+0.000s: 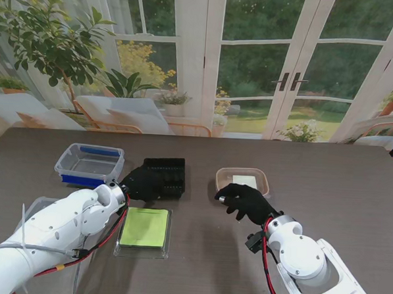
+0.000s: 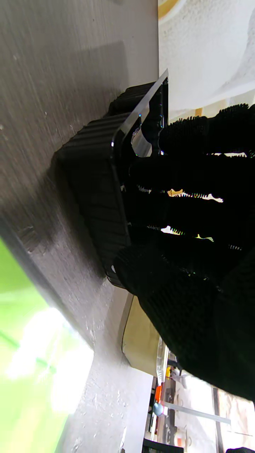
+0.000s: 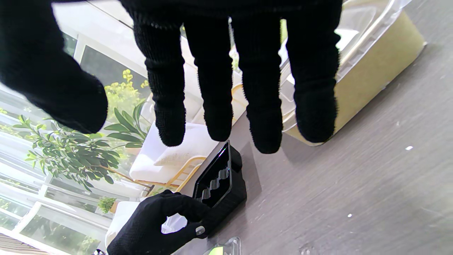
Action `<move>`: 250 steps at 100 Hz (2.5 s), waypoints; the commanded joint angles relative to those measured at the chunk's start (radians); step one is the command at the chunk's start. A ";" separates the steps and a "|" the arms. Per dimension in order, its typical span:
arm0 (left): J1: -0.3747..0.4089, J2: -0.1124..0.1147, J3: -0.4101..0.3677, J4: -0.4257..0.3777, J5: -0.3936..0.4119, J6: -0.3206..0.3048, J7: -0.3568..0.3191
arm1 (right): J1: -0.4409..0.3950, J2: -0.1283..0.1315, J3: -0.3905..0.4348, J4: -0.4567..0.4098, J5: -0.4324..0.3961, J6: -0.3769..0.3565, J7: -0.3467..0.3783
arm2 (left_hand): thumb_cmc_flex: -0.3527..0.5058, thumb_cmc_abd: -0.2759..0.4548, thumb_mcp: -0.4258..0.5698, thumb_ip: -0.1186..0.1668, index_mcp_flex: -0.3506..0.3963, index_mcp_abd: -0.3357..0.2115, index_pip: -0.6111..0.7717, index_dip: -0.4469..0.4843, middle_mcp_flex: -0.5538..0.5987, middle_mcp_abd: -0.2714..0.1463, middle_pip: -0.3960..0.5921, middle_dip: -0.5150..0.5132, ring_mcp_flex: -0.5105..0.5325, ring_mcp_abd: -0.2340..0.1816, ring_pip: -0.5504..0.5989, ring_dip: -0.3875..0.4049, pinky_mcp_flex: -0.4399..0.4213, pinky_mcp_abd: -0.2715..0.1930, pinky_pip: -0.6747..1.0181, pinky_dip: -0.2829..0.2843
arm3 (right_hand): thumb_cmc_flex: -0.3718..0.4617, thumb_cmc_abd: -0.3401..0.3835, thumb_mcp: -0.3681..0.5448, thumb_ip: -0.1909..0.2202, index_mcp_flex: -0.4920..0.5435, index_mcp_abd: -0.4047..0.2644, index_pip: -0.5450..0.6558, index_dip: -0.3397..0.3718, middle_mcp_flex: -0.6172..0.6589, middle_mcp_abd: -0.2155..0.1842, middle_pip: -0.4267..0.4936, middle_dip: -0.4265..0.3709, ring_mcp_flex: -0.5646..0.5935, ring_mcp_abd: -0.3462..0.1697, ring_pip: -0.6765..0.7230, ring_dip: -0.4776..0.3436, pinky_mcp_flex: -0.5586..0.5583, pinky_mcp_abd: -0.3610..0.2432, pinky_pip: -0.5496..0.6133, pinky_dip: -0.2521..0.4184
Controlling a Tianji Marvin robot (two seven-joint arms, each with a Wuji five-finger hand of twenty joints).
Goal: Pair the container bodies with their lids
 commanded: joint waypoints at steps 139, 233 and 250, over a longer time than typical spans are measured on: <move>0.366 0.062 -0.410 -0.474 0.150 0.059 -0.260 | -0.042 0.010 -0.012 -0.033 0.014 -0.015 0.058 | -0.222 0.291 -0.165 0.077 -0.178 0.096 -0.422 -0.085 -0.245 0.057 -0.177 -0.649 -0.208 0.028 -0.499 -0.293 -0.179 -0.013 -0.368 -0.193 | -0.015 0.043 -0.015 0.004 -0.083 0.027 -0.024 -0.013 0.000 0.011 -0.012 -0.007 -0.015 0.002 -0.004 -0.003 -0.260 -0.023 -0.015 0.020; 0.874 -0.021 -0.674 -0.833 -0.403 0.356 -0.276 | -0.099 -0.052 -0.192 -0.072 0.043 0.059 -0.178 | -0.060 0.453 -0.474 0.104 -0.254 0.144 -0.498 -0.149 -0.464 0.076 -0.319 -0.893 -0.494 -0.032 -0.711 -0.560 -0.287 -0.099 -0.710 -0.418 | -0.046 0.122 0.012 0.011 -0.376 0.181 0.028 -0.008 -0.326 0.058 -0.220 -0.243 -0.264 -0.060 -0.458 -0.348 -0.380 -0.155 -0.301 -0.315; 0.891 -0.031 -0.685 -0.825 -0.451 0.353 -0.255 | -0.092 -0.072 -0.234 -0.050 0.088 0.069 -0.224 | -0.061 0.458 -0.486 0.105 -0.257 0.144 -0.502 -0.151 -0.472 0.070 -0.320 -0.898 -0.499 -0.024 -0.701 -0.566 -0.288 -0.092 -0.711 -0.421 | -0.046 0.140 0.021 0.012 -0.451 0.239 0.037 -0.024 -0.421 0.069 -0.212 -0.245 -0.324 -0.085 -0.548 -0.406 -0.443 -0.232 -0.337 -0.417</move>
